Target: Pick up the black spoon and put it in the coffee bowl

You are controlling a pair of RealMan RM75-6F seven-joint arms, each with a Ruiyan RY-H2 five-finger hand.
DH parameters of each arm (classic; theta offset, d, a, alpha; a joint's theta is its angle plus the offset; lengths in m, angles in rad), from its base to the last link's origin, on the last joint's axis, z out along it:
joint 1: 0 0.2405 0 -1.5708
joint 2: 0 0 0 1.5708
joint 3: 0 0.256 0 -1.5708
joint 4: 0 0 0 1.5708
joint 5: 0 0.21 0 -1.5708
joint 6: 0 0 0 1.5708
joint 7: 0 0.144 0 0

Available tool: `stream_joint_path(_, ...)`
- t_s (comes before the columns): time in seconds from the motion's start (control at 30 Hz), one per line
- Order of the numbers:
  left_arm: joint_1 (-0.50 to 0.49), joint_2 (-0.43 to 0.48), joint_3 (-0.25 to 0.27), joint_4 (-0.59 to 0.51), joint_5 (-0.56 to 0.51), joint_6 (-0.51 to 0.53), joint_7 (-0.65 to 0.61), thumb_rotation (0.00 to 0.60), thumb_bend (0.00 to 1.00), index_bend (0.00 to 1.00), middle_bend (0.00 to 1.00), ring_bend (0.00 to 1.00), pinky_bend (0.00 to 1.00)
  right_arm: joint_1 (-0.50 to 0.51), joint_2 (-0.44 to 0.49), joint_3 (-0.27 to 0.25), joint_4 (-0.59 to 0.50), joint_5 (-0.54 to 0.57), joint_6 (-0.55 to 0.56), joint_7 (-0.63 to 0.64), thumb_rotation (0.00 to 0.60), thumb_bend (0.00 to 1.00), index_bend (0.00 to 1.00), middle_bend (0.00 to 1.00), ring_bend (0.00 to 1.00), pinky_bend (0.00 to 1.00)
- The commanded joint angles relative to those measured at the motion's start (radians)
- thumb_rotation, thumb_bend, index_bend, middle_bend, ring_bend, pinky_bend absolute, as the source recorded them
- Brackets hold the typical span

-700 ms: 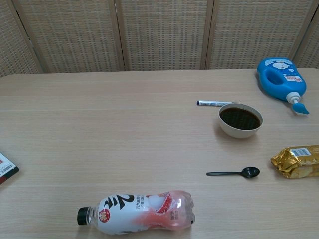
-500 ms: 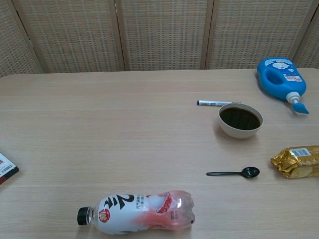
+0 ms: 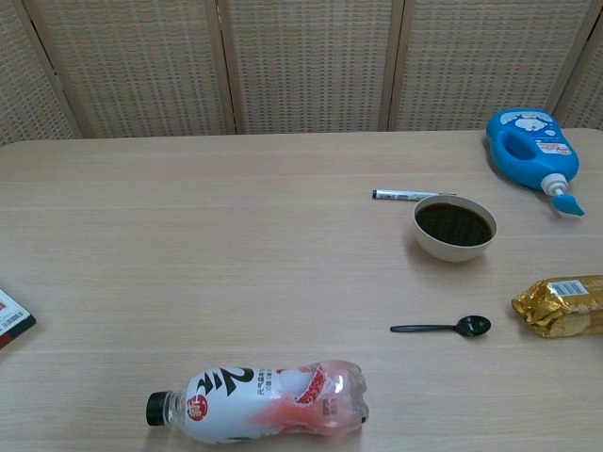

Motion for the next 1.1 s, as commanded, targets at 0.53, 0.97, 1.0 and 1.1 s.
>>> stream_joint_path(0.53,-0.016,0.007,-0.012,0.001,-0.02,-0.026,0.012,0.6,0.18,0.0,0.0,0.0,0.0,0.212,0.065,0.059,-0.171,-0.008,-0.273,0.07,0.6,0.25,0.28,0.44,0.47,0.61)
stream_joint_path(0.97,-0.057,0.043,-0.037,0.009,-0.009,-0.048,0.031,0.6,0.18,0.0,0.0,0.0,0.0,0.415,0.033,0.137,-0.226,0.127,-0.555,0.104,0.6,0.25,0.34,0.76,0.83,0.88)
stream_joint_path(1.0,-0.06,0.045,-0.039,0.008,-0.009,-0.049,0.031,0.6,0.18,0.0,0.0,0.0,0.0,0.428,0.027,0.141,-0.224,0.139,-0.573,0.098,0.6,0.25,0.36,0.78,0.85,0.88)
stream_joint_path(1.1,-0.066,0.051,-0.045,0.005,-0.016,-0.053,0.031,0.6,0.18,0.0,0.0,0.0,0.0,0.462,0.007,0.151,-0.212,0.174,-0.61,0.069,0.6,0.25,0.4,0.84,0.89,0.91)
